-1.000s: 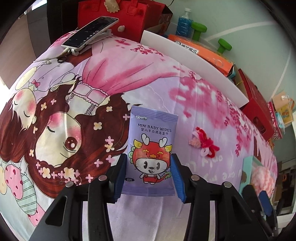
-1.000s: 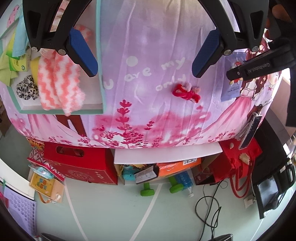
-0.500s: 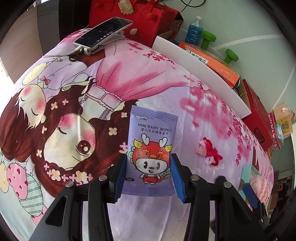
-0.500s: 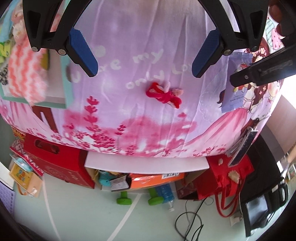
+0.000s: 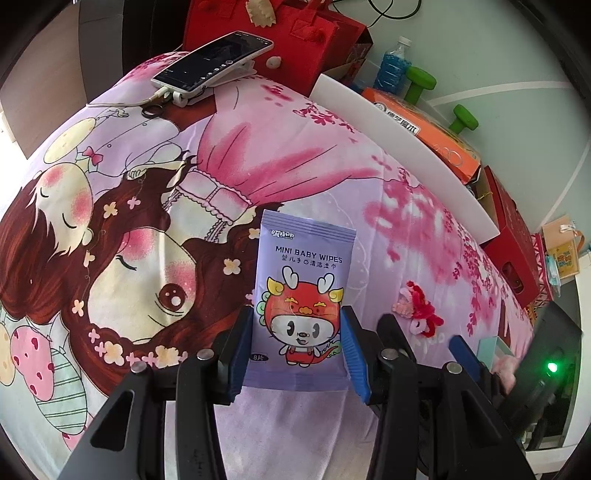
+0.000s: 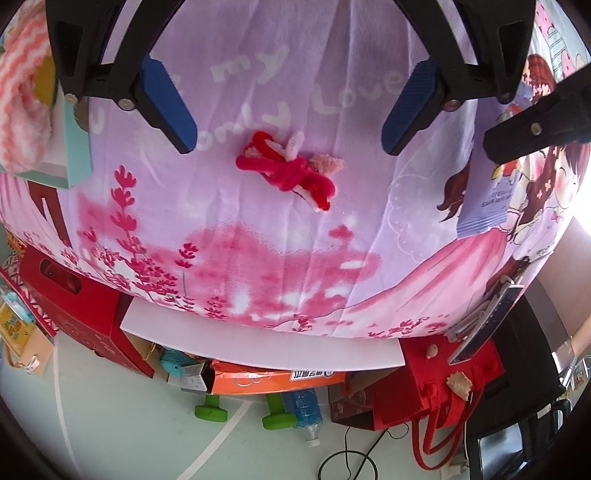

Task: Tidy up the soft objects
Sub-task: 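Grasp the purple wipes packet with left gripper while right gripper grasps the red plush toy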

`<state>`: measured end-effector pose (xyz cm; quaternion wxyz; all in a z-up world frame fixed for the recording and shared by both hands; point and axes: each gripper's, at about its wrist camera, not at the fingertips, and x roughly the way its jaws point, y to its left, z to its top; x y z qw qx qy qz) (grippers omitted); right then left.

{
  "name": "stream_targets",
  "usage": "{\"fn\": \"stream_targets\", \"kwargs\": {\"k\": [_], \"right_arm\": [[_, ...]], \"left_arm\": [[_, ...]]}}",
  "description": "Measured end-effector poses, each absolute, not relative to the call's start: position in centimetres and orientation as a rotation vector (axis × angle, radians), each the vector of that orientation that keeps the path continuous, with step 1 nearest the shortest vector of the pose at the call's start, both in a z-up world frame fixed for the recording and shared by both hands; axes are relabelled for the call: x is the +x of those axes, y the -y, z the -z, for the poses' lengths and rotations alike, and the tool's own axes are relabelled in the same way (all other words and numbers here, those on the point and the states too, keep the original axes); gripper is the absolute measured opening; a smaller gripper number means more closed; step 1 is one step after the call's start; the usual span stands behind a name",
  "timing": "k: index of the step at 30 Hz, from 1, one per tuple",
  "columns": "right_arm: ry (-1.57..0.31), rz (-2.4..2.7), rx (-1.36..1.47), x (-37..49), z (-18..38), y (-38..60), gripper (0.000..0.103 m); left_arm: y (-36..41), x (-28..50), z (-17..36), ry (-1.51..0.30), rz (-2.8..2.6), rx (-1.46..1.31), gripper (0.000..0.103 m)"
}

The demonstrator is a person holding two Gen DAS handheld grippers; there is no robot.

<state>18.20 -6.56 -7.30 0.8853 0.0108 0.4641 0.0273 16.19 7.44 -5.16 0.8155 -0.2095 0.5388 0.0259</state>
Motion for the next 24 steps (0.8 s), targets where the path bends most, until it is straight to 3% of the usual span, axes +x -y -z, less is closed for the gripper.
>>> {"fn": "stream_targets", "kwargs": {"k": [6, 8, 24], "right_arm": [[-0.977, -0.058, 0.046, 18.9, 7.6, 6.7, 0.078], [-0.980, -0.061, 0.046, 19.0, 7.6, 6.7, 0.066], [-0.972, -0.068, 0.044, 17.7, 6.7, 7.2, 0.041]], "left_arm": [[-7.5, 16.2, 5.2, -1.150, -0.044, -0.450, 0.048], [-7.5, 16.2, 5.2, -1.153, -0.044, -0.452, 0.048], [-7.5, 16.4, 5.4, -1.161, -0.030, -0.453, 0.048]]}}
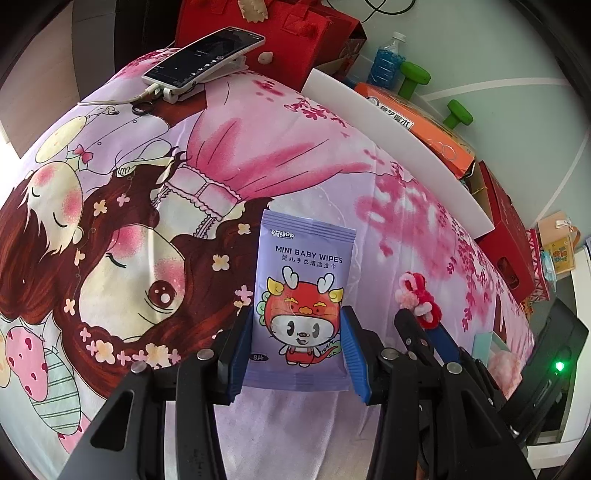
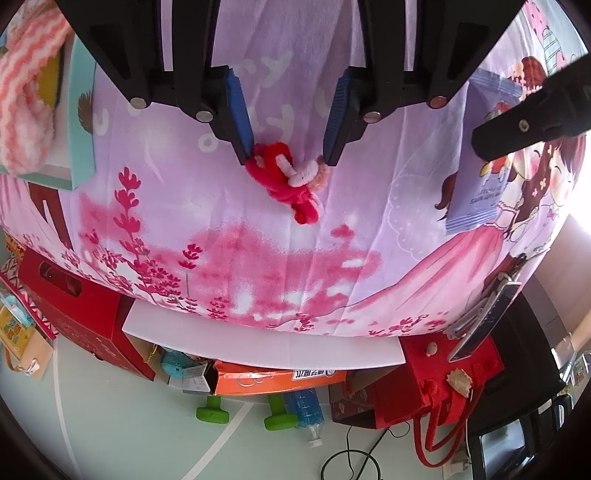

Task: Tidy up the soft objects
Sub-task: 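Grasp the purple wipes packet with left gripper while right gripper grasps the red plush toy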

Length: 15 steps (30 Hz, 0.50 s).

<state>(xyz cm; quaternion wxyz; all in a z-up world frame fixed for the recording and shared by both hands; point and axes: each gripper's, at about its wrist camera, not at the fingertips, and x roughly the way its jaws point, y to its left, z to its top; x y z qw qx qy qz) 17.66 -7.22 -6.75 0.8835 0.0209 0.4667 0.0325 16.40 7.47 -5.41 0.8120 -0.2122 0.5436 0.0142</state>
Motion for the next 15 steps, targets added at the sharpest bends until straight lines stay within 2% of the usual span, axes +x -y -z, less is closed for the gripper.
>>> {"fn": "stream_targets", "kwargs": {"k": [13, 15], "right_arm": [[-0.925, -0.056, 0.067, 14.8, 4.5, 9.3, 0.041], [-0.926, -0.056, 0.060, 14.3, 4.3, 9.4, 0.034]], "left_arm": [[-7.4, 16.3, 5.3, -1.155, 0.005, -0.433, 0.048], [-7.3, 16.3, 5.2, -1.156, 0.009, -0.431, 0.048]]}}
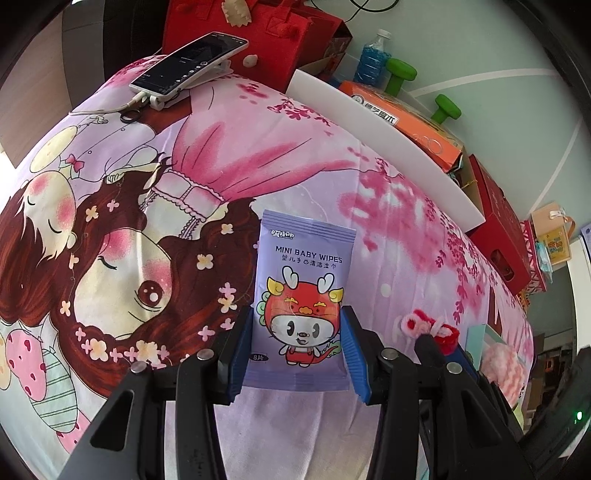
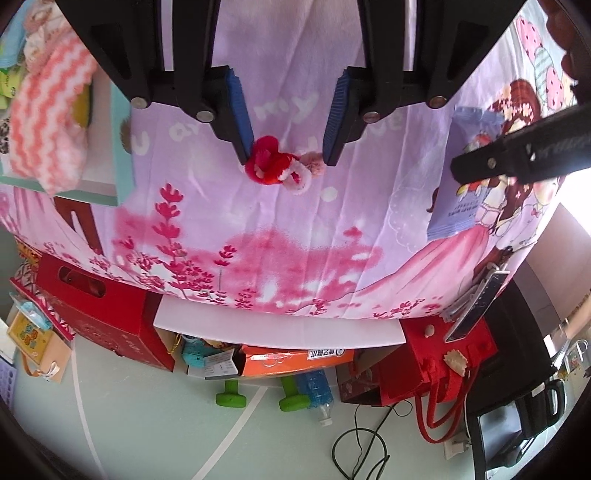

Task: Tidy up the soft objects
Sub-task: 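Grasp the purple wipes packet with left gripper while right gripper grasps the red plush toy, then carry the wipes packet with left gripper while right gripper carries plush toy over the tray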

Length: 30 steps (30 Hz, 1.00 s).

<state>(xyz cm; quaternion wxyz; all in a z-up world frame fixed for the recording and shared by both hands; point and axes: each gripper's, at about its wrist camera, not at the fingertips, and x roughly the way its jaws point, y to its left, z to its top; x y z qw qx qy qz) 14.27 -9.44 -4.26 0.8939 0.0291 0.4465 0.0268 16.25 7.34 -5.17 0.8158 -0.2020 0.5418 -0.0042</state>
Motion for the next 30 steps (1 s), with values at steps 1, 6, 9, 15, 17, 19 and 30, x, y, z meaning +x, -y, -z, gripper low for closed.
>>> {"fn": "stream_targets", "kwargs": {"k": [1, 6, 9, 15, 17, 19, 30], "right_arm": [[-0.926, -0.054, 0.063, 14.0, 4.2, 9.6, 0.032], [-0.926, -0.051, 0.078, 12.5, 3.7, 10.4, 0.025], [-0.925, -0.050, 0.083, 11.9, 3.6, 10.8, 0.024], [-0.917, -0.046, 0.119, 10.4, 2.9, 12.0, 0.019], [-0.904, -0.045, 0.119, 9.8, 2.4, 12.3, 0.019], [-0.893, -0.041, 0.123, 9.3, 2.0, 12.6, 0.017], [-0.813, -0.024, 0.179, 5.4, -0.8, 14.5, 0.017]], "left_arm": [[-7.3, 16.2, 5.1, -1.155, 0.010, -0.429, 0.048], [-6.6, 15.9, 4.4, -1.149, 0.034, -0.417, 0.048], [-5.8, 15.6, 4.0, -1.148, 0.061, -0.399, 0.048], [-4.8, 14.8, 3.5, -1.142, 0.089, -0.371, 0.048], [-4.6, 14.6, 3.4, -1.140, 0.095, -0.370, 0.048], [-4.4, 14.5, 3.3, -1.139, 0.098, -0.361, 0.048], [-2.9, 13.2, 1.4, -1.095, 0.142, -0.313, 0.048]]}}
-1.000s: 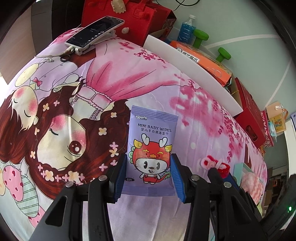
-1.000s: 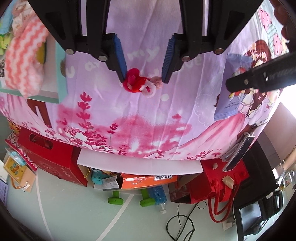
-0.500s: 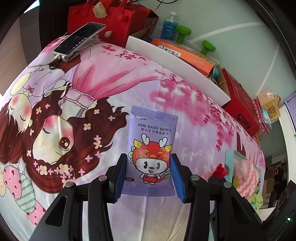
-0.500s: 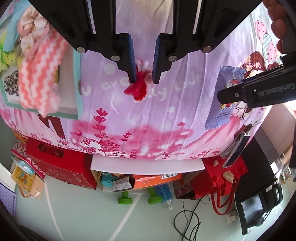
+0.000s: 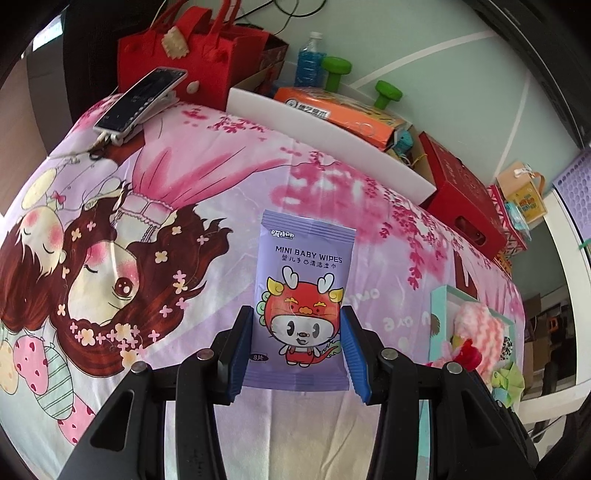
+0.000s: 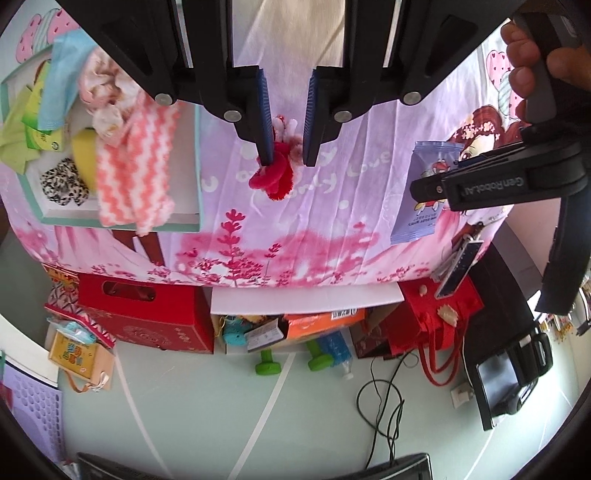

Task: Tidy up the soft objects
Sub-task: 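Carry the wipes packet with left gripper while right gripper carries plush toy over the tray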

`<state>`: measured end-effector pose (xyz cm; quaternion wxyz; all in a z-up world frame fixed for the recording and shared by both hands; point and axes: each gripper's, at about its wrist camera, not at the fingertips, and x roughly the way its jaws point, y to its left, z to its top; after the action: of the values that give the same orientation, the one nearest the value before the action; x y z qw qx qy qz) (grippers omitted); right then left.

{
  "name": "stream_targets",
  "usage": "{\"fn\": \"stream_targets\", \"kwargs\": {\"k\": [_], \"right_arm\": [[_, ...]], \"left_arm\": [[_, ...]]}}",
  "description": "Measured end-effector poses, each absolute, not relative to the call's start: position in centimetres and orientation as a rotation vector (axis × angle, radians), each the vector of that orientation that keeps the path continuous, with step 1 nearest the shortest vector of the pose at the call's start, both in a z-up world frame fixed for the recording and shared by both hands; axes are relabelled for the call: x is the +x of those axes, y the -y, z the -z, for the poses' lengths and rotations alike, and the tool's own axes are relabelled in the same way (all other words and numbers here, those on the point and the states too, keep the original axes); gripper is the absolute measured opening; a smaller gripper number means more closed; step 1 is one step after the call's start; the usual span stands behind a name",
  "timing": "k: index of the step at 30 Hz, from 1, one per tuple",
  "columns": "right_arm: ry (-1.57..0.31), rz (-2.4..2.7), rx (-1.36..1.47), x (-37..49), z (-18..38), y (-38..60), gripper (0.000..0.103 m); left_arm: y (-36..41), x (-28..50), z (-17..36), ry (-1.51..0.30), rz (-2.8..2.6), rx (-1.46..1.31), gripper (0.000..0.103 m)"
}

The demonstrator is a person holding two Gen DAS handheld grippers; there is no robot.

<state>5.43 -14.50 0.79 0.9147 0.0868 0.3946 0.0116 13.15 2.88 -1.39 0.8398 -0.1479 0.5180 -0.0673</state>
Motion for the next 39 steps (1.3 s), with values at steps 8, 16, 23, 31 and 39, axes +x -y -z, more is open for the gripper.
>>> {"fn": "stream_targets", "kwargs": {"k": [8, 16, 23, 31, 39], "right_arm": [[-0.778, -0.004, 0.192, 5.0, -1.6, 15.6, 0.017], [-0.750, 0.030, 0.232, 4.4, -2.2, 17.9, 0.017], [-0.712, 0.142, 0.265, 3.2, -2.9, 22.1, 0.017], [-0.692, 0.305, 0.336, 1.2, -2.8, 28.6, 0.017], [-0.692, 0.412, 0.419, -0.8, -1.9, 33.7, 0.017]], "left_arm": [[-1.6, 12.8, 0.0, -1.072, 0.176, -0.293, 0.048], [0.8, 12.1, -1.4, -1.039, 0.212, -0.227, 0.048], [5.0, 11.1, -2.9, -0.992, 0.308, -0.143, 0.048], [12.6, 9.0, -2.9, -0.983, 0.505, -0.014, 0.048], [17.7, 6.9, -2.2, -0.968, 0.608, 0.075, 0.048]]}}
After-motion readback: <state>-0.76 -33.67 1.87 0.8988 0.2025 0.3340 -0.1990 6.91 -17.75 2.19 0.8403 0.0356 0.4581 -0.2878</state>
